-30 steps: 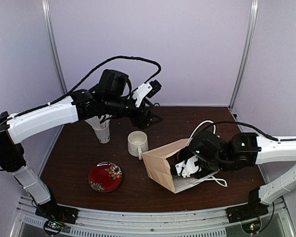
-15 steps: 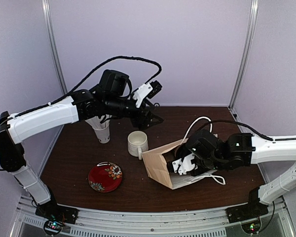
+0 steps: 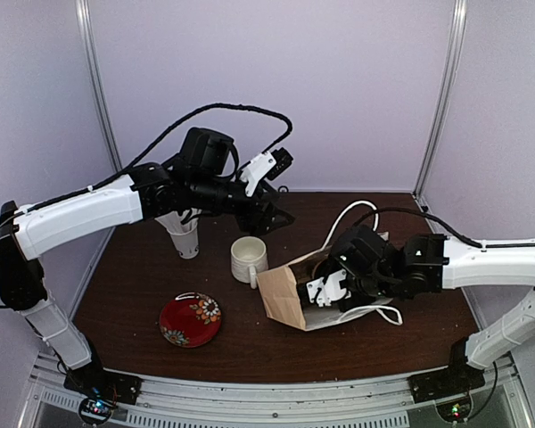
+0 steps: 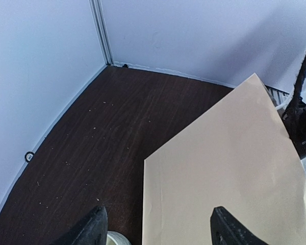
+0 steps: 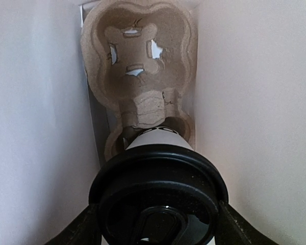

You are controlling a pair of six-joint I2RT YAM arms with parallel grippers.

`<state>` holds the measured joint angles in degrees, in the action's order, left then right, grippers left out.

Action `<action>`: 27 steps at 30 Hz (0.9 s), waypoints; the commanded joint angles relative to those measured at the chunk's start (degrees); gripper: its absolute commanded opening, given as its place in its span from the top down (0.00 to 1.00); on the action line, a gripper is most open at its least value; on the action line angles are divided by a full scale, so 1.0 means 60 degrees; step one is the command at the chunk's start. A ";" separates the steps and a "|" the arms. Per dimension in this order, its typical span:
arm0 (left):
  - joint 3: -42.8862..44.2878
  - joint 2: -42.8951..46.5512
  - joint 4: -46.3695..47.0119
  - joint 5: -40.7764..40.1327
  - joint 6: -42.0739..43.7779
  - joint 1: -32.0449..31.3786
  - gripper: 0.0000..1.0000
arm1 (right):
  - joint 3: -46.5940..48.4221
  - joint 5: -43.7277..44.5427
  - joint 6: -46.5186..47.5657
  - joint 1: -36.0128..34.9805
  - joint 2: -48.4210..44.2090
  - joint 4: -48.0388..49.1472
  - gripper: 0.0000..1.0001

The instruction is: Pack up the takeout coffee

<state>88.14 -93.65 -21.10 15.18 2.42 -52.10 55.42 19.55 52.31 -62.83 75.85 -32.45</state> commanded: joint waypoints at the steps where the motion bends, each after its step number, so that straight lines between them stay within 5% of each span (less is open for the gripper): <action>1: -0.0179 0.0315 0.0129 -0.0084 0.0000 0.0085 0.27 | 0.0842 -0.1090 -0.0533 0.0326 0.0433 -0.1384 0.65; 15: -0.1454 0.1514 0.0196 -0.0574 -0.0036 0.0358 0.27 | 0.4429 -0.4328 -0.1070 0.2367 0.2842 -0.4590 0.64; 27: -0.2324 0.2735 -0.0167 -0.1080 -0.0007 0.0744 0.27 | 0.8333 -0.5786 -0.0259 0.2939 0.5790 -0.8027 0.64</action>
<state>75.88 -80.51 -21.67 10.31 2.42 -48.73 99.48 -9.23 49.32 -45.23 106.45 -68.29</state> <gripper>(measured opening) 0.730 0.724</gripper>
